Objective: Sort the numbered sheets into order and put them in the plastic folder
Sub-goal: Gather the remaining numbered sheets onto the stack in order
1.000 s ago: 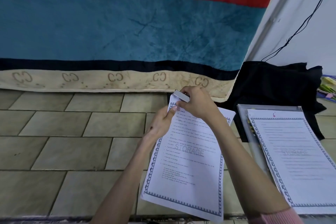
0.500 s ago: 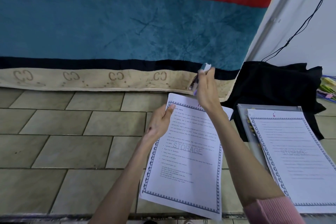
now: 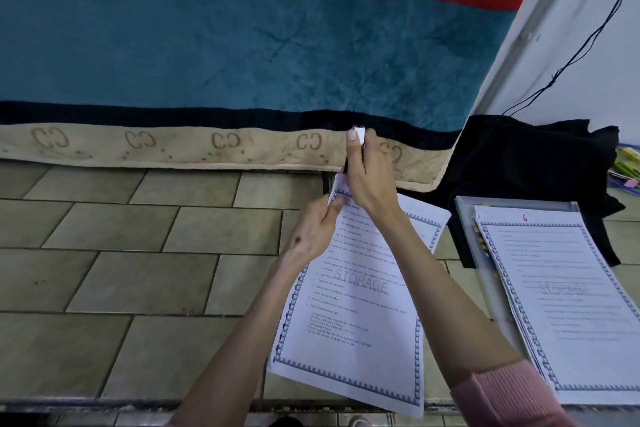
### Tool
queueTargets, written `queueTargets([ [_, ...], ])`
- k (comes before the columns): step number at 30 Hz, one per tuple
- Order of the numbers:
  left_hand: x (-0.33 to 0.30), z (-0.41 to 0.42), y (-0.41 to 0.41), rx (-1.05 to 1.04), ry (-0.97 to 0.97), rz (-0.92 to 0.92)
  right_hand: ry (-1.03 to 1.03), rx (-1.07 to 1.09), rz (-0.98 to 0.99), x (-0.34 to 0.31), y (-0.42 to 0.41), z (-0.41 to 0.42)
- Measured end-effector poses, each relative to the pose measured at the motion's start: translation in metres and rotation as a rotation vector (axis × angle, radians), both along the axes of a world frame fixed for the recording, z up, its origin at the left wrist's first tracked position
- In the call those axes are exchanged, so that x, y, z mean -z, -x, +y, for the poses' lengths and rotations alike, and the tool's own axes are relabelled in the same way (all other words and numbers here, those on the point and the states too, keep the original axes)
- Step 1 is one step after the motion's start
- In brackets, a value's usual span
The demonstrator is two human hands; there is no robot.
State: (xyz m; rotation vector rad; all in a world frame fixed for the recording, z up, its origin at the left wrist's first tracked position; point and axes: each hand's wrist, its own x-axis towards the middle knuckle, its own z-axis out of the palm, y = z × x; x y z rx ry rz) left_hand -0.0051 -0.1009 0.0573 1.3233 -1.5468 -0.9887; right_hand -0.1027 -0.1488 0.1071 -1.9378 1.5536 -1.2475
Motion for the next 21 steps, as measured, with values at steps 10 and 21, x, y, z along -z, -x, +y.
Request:
queueTargets([
  [10,-0.0001,0.0004,0.0003,0.005,-0.035,0.042,-0.001,-0.001,0.007,0.0001,-0.0043,-0.0026],
  [21,0.0021,0.0005,0.0027,0.020,-0.031,0.018,-0.015,-0.012,-0.005,0.0044,-0.0049,-0.0058],
])
